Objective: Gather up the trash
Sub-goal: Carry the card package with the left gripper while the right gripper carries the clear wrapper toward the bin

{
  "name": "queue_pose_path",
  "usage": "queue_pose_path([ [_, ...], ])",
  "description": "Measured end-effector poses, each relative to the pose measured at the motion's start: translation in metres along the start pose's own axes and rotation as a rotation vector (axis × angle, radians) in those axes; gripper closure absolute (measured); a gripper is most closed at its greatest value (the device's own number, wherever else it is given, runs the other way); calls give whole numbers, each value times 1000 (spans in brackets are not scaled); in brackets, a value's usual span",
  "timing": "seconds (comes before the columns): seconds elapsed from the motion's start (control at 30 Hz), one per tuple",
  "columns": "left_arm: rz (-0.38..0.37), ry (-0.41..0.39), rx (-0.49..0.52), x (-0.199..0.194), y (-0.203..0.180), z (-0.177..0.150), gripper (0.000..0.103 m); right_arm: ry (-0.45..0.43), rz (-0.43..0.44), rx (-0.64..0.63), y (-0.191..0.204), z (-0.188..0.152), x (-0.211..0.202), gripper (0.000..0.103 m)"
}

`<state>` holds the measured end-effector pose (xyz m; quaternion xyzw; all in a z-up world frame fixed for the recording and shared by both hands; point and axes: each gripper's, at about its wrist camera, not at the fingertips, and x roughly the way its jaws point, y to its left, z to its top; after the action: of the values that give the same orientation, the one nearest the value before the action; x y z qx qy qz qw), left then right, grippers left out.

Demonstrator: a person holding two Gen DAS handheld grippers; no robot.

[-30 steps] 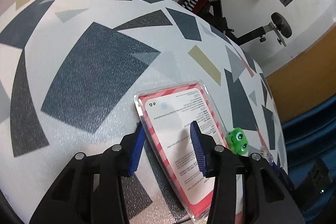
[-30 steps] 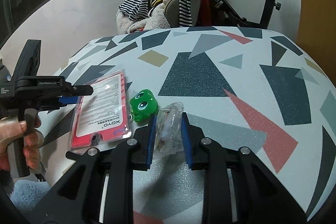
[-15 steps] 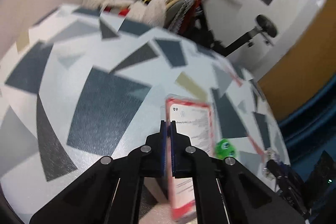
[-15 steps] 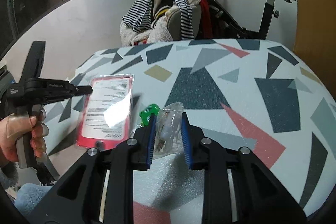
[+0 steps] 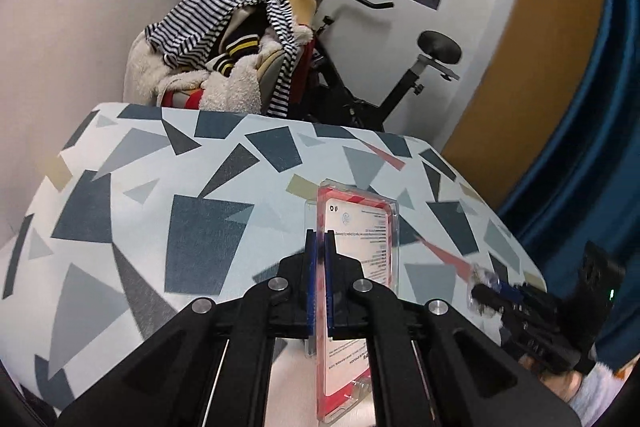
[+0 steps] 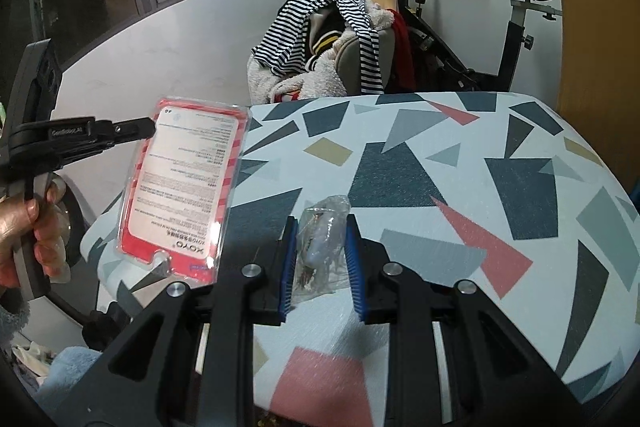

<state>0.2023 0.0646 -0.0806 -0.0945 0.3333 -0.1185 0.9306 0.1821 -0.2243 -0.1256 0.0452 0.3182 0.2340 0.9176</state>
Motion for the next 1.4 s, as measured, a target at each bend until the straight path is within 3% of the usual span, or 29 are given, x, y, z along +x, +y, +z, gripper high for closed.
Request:
queue_pose_path([
  [0.27,-24,-12,41,-43,-17,-42,99,-2,24,2,15,-17,-29,77],
  [0.7,-65,19,32,-73,-39,-129,99,20,29,8,28,-51,-58,77],
  [1.1,-25,124,31,-46,-37,-196,99,54,37,22,26,-74,-64,77],
  [1.4,-24,195,36,-27,-34,-220,98,84,46,33,25,-84,-57,77],
])
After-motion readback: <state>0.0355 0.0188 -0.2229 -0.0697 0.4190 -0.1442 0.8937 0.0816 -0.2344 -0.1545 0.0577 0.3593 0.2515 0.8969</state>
